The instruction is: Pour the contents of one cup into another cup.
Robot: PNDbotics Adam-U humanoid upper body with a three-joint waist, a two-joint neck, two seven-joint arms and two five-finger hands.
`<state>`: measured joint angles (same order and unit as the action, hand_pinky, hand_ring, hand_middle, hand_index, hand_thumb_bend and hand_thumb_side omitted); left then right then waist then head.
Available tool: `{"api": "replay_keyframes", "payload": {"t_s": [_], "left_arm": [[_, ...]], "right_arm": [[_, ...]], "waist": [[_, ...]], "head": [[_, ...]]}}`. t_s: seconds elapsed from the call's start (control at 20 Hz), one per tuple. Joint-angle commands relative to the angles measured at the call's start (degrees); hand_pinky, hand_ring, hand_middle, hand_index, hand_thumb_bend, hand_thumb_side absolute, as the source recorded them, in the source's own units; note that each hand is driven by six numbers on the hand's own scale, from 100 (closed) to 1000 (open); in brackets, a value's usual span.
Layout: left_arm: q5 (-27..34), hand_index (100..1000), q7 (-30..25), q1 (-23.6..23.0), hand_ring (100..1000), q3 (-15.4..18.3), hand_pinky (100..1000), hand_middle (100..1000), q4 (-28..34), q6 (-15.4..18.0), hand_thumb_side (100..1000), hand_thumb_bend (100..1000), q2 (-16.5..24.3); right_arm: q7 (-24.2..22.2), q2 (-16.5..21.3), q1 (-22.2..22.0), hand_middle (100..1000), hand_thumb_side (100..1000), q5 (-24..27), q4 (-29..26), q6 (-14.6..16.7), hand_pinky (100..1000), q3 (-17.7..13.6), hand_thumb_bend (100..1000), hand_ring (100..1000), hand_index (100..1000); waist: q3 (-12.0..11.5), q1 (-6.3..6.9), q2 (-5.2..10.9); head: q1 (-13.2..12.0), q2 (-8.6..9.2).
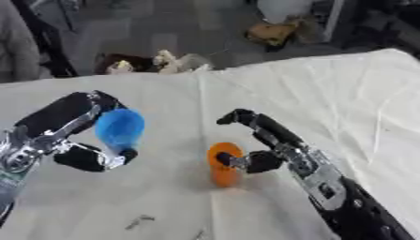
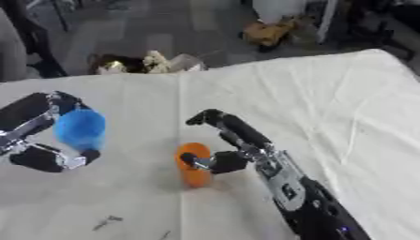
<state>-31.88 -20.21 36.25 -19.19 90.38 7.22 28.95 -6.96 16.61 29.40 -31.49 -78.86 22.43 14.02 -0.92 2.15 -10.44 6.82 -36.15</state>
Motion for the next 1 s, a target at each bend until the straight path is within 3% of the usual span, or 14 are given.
{"api": "replay_keyframes", "payload": {"t_s": [0.05,0.25,0.35,0.5,0.55,0.8,0.85,1.0], "left_arm": [[3.36,476,0.10,0.42,693,1.58,534,303,-1.57,-0.92,380,100,0.26],[5.89,486,-0.01,-0.09,720,1.89,534,314,-4.45,-1.33,400,100,-0.40],[7.04,497,-0.31,-0.50,742,1.66,537,328,-5.82,-0.94,430,122,-1.03],[8.09,543,-1.22,-1.15,791,0.95,550,385,-7.23,0.31,509,318,-2.06],[7.76,585,-1.35,-1.31,823,0.77,573,437,-7.46,0.85,562,464,-2.36],[-1.19,789,1.12,-1.96,959,0.26,693,665,-7.16,4.59,684,939,-3.42],[-3.08,840,1.96,-2.13,997,0.29,731,732,-7.22,5.18,732,1000,-3.58],[-7.21,918,5.31,-3.09,1000,0.93,815,856,-7.42,6.30,807,1000,-4.00]], "right_arm": [[2.21,2.01,-0.95,577,696,1.48,-4.68,-0.84,963,-1.85,408,727,692],[5.81,3.37,-3.95,461,676,3.71,-9.74,-2.09,935,-4.01,396,650,621],[8.50,3.84,-4.95,446,664,4.82,-12.42,-2.67,929,-5.24,389,635,623],[12.33,4.32,-5.36,444,644,5.68,-15.21,-3.57,925,-6.35,385,624,625],[13.45,4.35,-5.39,441,639,5.95,-15.71,-3.89,921,-6.58,379,618,630],[16.24,4.11,-5.35,443,649,6.96,-16.07,-4.84,912,-6.82,353,607,658],[16.46,4.04,-5.40,441,652,7.22,-15.88,-4.96,910,-6.82,349,604,657],[16.84,3.97,-5.57,437,657,7.83,-15.32,-5.14,907,-6.85,339,599,657]], "waist": [[0.40,-0.28,0.55],[1.33,-0.70,0.16],[1.74,-0.99,-0.07],[2.34,-1.32,-0.32],[2.47,-1.39,-0.35],[2.50,-1.47,-0.32],[2.44,-1.47,-0.28],[2.32,-1.51,-0.15]], "head": [[-0.52,0.17],[-1.00,0.23],[-1.24,0.20],[-1.44,0.14],[-1.48,0.10],[-1.57,0.05],[-1.56,0.05],[-1.51,0.09]]}}
